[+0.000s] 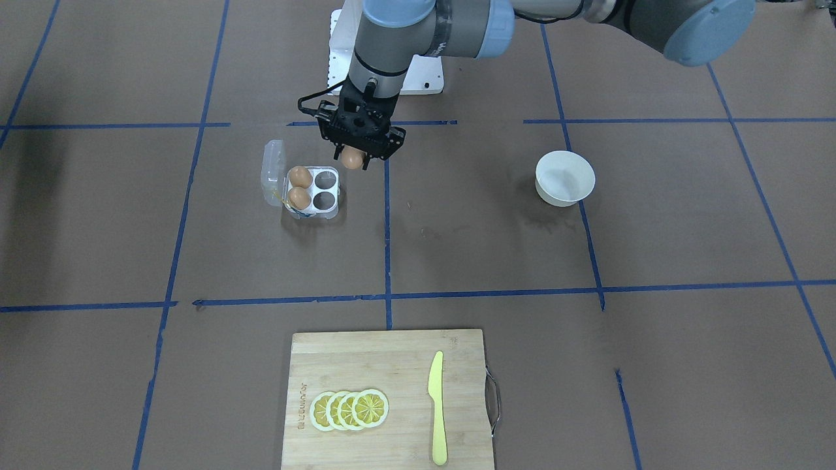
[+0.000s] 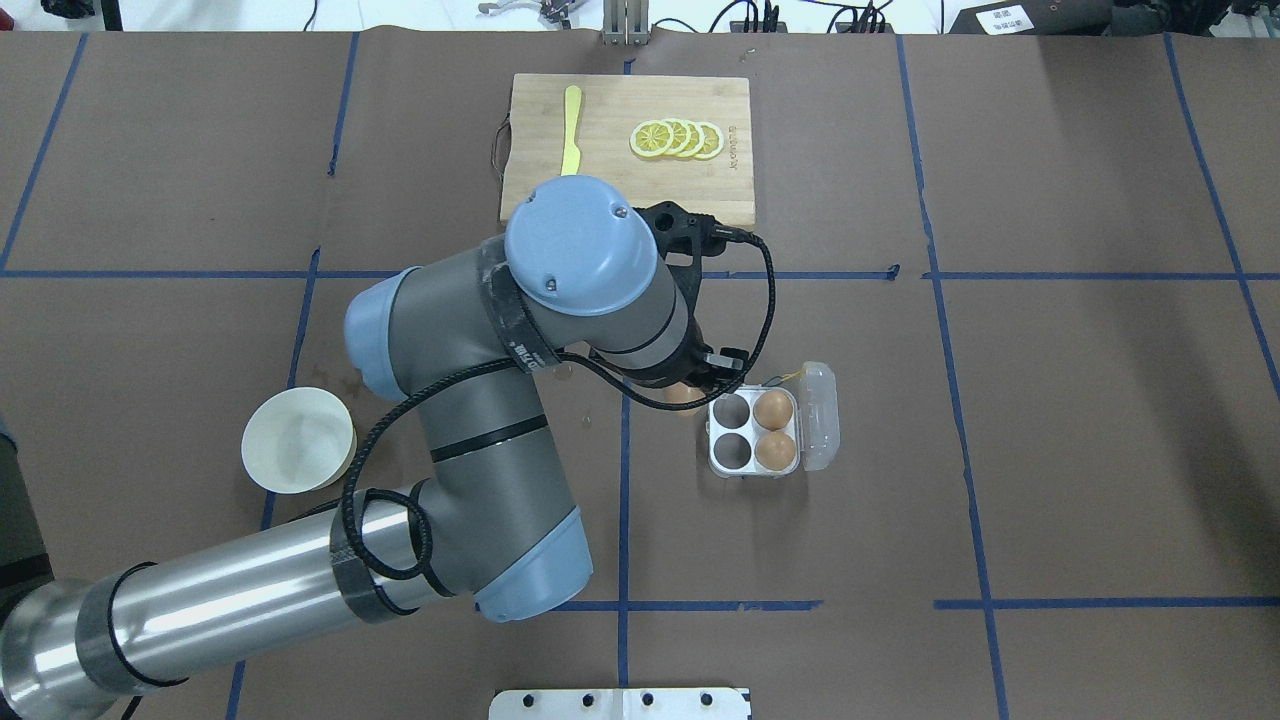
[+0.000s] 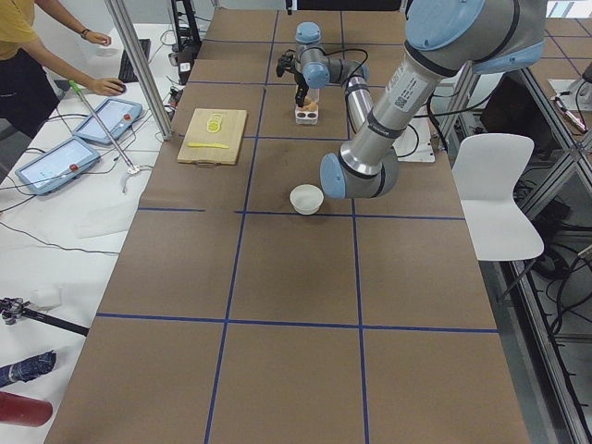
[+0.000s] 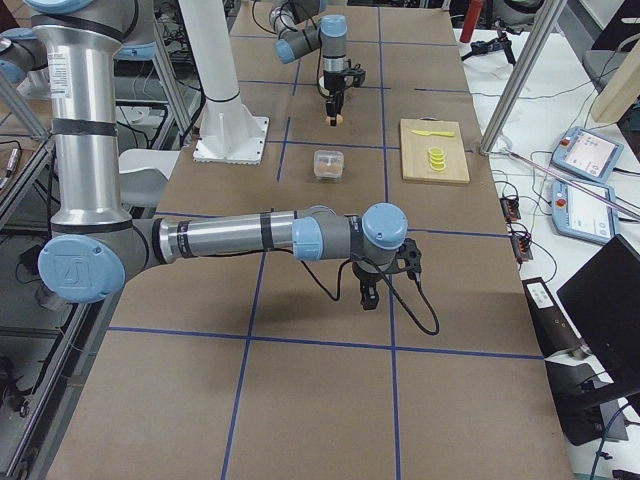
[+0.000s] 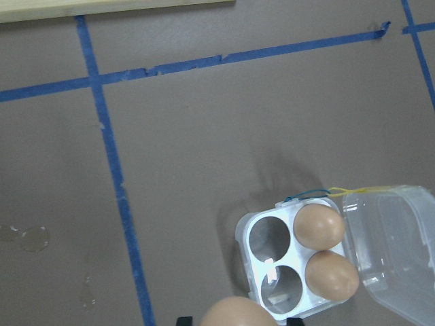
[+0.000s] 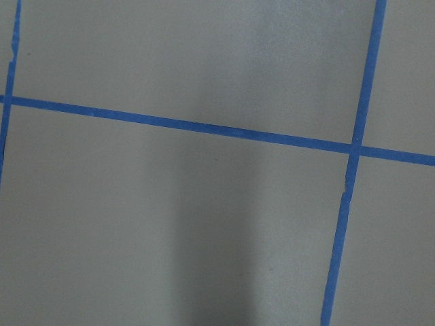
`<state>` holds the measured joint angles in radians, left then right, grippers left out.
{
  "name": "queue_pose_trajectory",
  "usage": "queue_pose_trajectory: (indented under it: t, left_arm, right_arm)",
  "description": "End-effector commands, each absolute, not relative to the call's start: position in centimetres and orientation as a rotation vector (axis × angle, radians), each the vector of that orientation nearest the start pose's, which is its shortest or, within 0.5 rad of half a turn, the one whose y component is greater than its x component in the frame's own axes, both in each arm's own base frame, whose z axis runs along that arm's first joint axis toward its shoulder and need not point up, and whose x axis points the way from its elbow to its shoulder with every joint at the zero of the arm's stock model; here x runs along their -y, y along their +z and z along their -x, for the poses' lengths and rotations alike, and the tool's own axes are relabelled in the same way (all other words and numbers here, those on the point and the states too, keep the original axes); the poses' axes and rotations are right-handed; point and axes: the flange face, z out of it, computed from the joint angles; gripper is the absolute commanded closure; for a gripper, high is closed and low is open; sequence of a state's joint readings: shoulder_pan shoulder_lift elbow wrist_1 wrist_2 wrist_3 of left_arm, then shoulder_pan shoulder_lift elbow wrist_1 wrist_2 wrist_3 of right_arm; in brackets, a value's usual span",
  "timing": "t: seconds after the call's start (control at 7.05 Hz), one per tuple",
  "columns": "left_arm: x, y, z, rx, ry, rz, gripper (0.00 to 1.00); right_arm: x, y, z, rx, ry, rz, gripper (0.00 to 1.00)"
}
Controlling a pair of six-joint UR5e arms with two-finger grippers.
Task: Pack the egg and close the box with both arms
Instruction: 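Lift the egg with the left gripper and carry it to the egg carton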
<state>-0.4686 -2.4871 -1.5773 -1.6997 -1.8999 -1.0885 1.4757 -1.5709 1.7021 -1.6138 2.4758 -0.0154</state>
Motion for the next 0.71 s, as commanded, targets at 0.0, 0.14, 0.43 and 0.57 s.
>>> queue_pose_trajectory:
  t: [0.0,0.14,0.43,0.57]
  left_arm:
    - [40.7,6.9,-62.2,-1.082,0.149,-0.222,1.00]
    - [40.0,7.1,-63.0,-1.074,0.151,-0.231,1.00]
    - [39.5,7.9,-64.3,-1.061,0.155,-0.229,1.00]
    - [39.1,8.1,-64.8,-1.055,0.157,-0.229,1.00]
  right_arm:
    - [49.7,58.7,-0.8,0.908,-0.144,-0.050,0.00]
    - [49.7,58.7,-0.8,0.908,-0.144,-0.050,0.00]
    - [49.7,58.7,-0.8,0.908,-0.143,-0.049,0.00]
    - [49.7,58.7,-0.8,0.908,-0.143,-0.049,0.00]
